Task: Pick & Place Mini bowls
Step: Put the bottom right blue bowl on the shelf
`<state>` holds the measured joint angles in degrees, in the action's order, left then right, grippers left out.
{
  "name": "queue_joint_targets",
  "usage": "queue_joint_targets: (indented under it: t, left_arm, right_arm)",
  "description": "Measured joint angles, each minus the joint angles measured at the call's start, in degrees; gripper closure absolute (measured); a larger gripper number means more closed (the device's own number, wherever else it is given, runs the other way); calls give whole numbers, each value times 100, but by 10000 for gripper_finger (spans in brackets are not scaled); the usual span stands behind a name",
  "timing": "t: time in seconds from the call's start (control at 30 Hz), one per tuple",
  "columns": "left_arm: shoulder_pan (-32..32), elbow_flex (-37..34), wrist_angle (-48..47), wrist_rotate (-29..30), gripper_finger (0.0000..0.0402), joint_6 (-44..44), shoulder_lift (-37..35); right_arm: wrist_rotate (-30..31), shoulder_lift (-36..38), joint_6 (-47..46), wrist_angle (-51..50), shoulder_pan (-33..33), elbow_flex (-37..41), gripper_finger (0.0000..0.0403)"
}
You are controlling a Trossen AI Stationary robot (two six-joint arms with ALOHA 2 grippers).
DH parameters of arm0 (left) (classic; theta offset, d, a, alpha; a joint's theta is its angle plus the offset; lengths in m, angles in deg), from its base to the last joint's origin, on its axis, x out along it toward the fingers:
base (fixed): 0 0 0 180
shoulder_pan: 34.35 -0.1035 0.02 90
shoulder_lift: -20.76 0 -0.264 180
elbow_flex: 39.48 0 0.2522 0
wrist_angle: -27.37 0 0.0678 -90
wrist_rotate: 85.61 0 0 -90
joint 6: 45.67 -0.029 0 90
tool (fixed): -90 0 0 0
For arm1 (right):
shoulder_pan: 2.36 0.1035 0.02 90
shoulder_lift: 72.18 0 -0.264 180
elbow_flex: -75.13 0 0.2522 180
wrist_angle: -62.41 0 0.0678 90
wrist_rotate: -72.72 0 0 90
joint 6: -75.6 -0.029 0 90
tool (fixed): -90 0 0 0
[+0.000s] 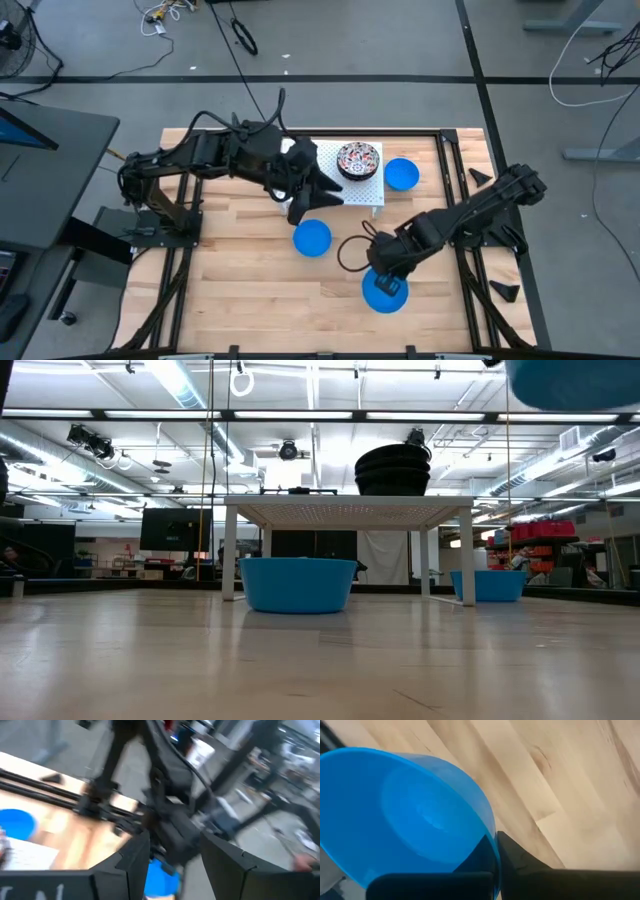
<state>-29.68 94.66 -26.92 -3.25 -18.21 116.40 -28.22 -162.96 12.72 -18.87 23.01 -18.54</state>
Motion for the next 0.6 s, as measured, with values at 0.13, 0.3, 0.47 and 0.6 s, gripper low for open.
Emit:
queue_joint_targets:
  t: [0.13,0.3,0.47,0.6]
  left_arm:
    - [2,0,-179,-689,223,-76,-2]
    - [0,0,-552,-1374,223,-111,-2]
    - [79,0,-1188,-1547,223,-440,-2]
    - [212,0,-1727,-1392,223,-929,-2]
  right_arm:
    - [-2,0,298,-40,-198,-300,403]
    - [-2,-2,678,-86,-449,-687,403]
    - [-152,-1,1055,-166,-714,-1022,403]
    - [-450,-2,1250,-226,-899,-1213,403]
